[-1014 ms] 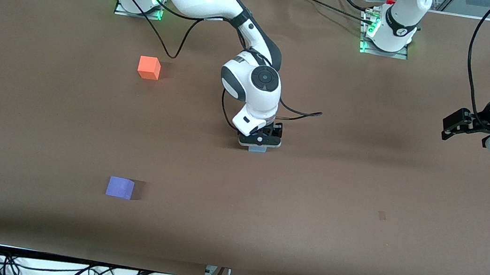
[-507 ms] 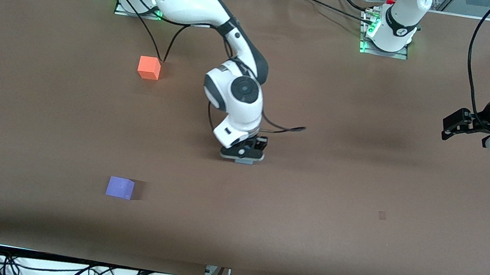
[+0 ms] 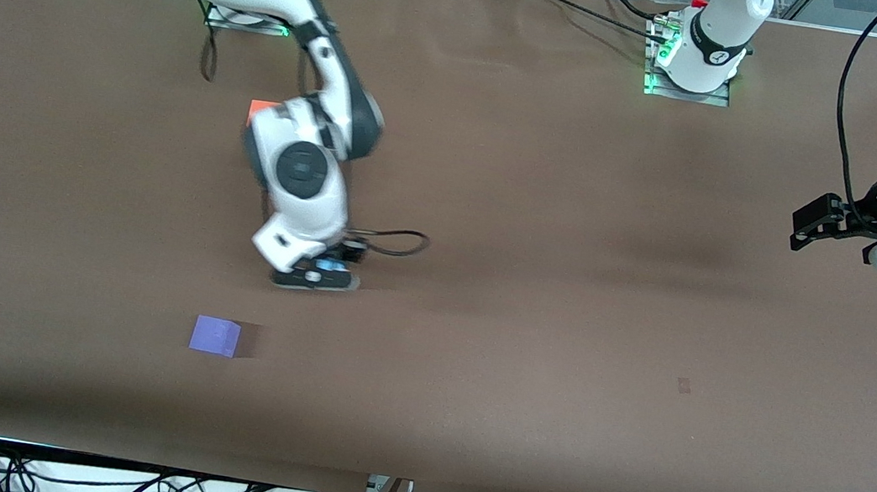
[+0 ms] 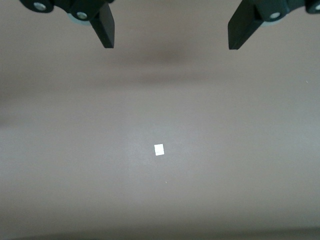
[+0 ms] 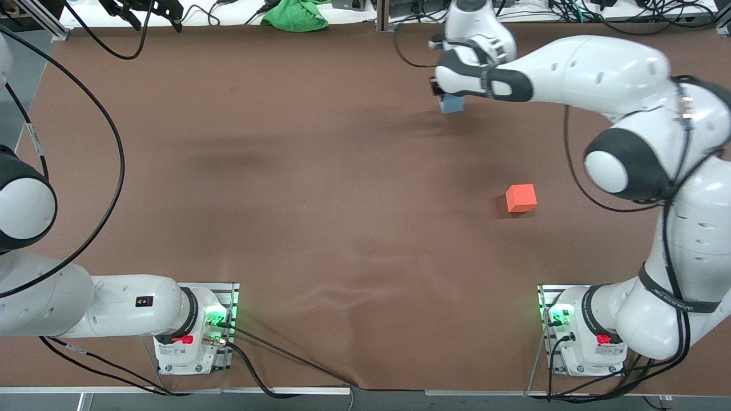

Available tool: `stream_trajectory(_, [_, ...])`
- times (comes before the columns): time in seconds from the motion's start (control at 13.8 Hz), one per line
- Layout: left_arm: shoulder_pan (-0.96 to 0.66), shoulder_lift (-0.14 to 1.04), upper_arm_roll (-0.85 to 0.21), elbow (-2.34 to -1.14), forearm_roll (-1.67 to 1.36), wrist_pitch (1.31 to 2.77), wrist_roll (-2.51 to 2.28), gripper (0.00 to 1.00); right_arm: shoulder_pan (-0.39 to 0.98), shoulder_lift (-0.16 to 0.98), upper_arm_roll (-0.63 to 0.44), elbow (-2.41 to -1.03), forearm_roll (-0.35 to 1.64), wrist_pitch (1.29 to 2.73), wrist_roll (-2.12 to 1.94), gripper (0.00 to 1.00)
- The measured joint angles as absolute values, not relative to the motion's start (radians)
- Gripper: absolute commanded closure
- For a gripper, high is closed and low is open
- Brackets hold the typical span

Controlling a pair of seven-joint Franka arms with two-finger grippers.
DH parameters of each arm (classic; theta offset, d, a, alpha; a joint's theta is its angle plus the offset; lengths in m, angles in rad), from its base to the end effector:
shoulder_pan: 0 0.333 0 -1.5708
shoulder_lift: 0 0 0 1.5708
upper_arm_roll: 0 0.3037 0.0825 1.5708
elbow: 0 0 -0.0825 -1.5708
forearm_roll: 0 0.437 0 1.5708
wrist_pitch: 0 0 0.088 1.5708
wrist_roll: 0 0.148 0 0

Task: Place blue block between orange and purple blocks
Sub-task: 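Carry the blue cube with the right gripper between orange and purple cubes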

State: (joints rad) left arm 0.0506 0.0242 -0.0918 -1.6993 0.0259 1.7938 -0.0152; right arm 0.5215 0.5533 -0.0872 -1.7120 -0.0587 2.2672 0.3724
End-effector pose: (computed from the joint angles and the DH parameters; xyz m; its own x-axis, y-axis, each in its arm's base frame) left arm 0.6321 -0.0224 0.5083 0.9970 -0.0314 0.0706 -0.0299 -0.9993 -0.0223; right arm 0.6418 0.2966 0.1855 0.9929 0.1137 0.0340 0.1105 -0.9903 0.0842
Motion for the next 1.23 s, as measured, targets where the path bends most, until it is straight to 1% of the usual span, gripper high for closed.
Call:
stream_trajectory(0.22, [0.05,0.024,-0.092,-1.699,0.026,1.794,-0.015,0.0,0.427,0.429,-0.096,-2.003,-0.058,2.462,0.303,0.52])
stream_trajectory(0.36, [0.05,0.024,-0.093,-1.699,0.026,1.794,-0.015,0.0,0.419,0.394,-0.117,-2.125,-0.058,2.552,0.295,0.52])
stream_trajectory(0.58, [0.05,0.024,-0.095,-1.699,0.026,1.794,-0.015,0.0,0.419,0.382,-0.133,-2.158,-0.058,2.566,0.295,0.52])
stream_trajectory(0.87, [0.049,0.024,-0.095,-1.699,0.026,1.794,-0.015,0.0,0.418,0.382,-0.151,-2.16,-0.039,2.566,0.295,0.48])
stream_trajectory(0.94, [0.048,0.024,-0.096,-1.699,0.026,1.794,-0.015,0.0,0.418,0.383,-0.151,-2.161,-0.034,2.566,0.295,0.37])
stream_trajectory(1.09, [0.047,0.024,-0.097,-1.698,0.026,1.794,-0.015,0.0,0.418,0.385,-0.151,-2.164,-0.029,2.566,0.296,0.02])
stream_trajectory(1.23, [0.047,0.024,-0.097,-1.698,0.026,1.794,-0.015,0.0,0.419,0.386,-0.151,-2.165,-0.028,2.567,0.296,0.01])
